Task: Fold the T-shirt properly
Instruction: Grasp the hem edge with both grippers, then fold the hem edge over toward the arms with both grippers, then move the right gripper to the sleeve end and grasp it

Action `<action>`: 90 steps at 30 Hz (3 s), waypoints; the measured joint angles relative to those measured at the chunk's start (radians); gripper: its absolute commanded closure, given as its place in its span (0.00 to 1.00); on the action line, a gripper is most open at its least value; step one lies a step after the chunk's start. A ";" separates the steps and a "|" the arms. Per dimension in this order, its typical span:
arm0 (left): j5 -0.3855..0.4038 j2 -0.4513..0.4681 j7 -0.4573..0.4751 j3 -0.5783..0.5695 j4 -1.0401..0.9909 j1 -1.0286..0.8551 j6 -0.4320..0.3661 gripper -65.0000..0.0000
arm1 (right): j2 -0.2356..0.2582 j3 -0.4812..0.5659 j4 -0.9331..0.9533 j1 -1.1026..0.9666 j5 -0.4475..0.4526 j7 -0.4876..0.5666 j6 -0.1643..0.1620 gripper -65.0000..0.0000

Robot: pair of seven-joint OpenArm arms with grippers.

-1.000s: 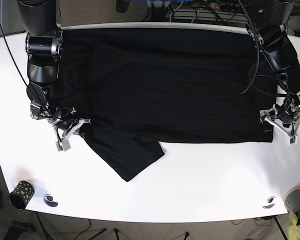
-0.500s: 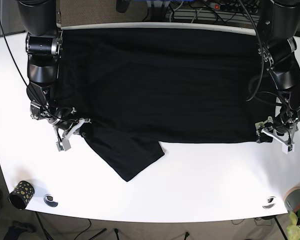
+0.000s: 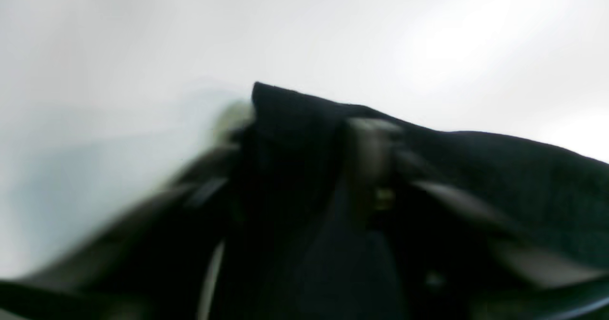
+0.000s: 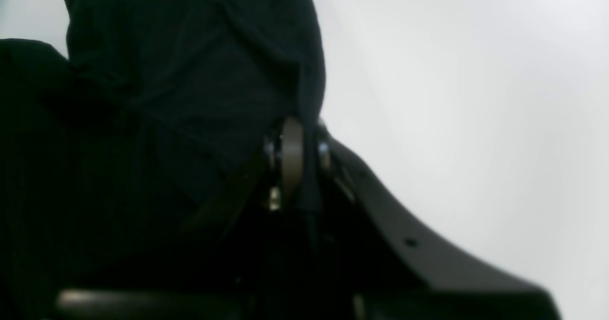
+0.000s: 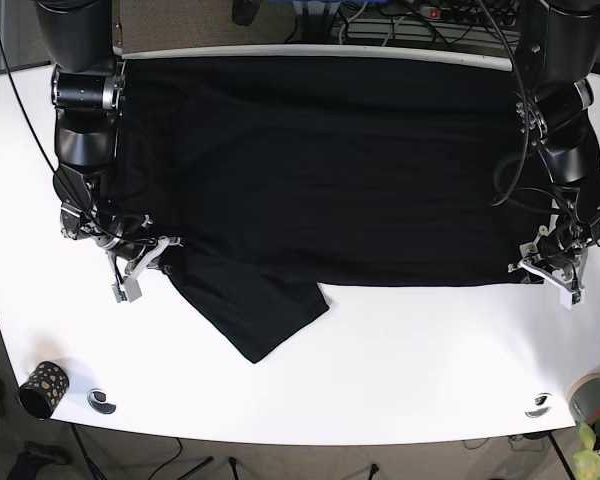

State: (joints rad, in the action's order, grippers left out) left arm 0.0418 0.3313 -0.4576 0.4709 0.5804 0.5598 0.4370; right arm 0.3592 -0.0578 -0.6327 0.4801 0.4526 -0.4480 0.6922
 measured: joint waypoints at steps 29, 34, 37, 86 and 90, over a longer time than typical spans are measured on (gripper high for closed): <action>0.009 -0.061 -0.164 0.000 0.508 -0.161 0.011 1.00 | 0.013 -0.091 -0.372 -0.096 -0.008 -0.201 0.000 0.98; 0.000 -0.079 -0.254 0.006 0.660 -0.227 0.007 1.00 | 0.033 -0.092 -0.485 -0.135 -0.004 -0.255 0.000 0.98; 0.003 -0.087 -0.301 0.004 0.748 -0.264 0.009 1.00 | 0.037 -0.093 -0.581 -0.169 -0.004 -0.290 0.000 0.98; 0.042 -0.139 -0.567 0.128 1.130 -0.734 0.148 0.30 | -0.119 -0.488 -1.201 -0.893 0.005 -0.472 0.008 0.18; 0.037 -0.139 -0.568 0.129 1.142 -0.734 0.148 0.34 | -0.138 -0.526 -1.208 -0.894 -0.002 -0.475 0.003 0.15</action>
State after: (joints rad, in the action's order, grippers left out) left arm 0.0788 0.1921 -1.0256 0.5995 1.7222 -0.1745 0.5846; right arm 0.2207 -0.5835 -1.8408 -0.4141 0.4511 -0.9226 0.6952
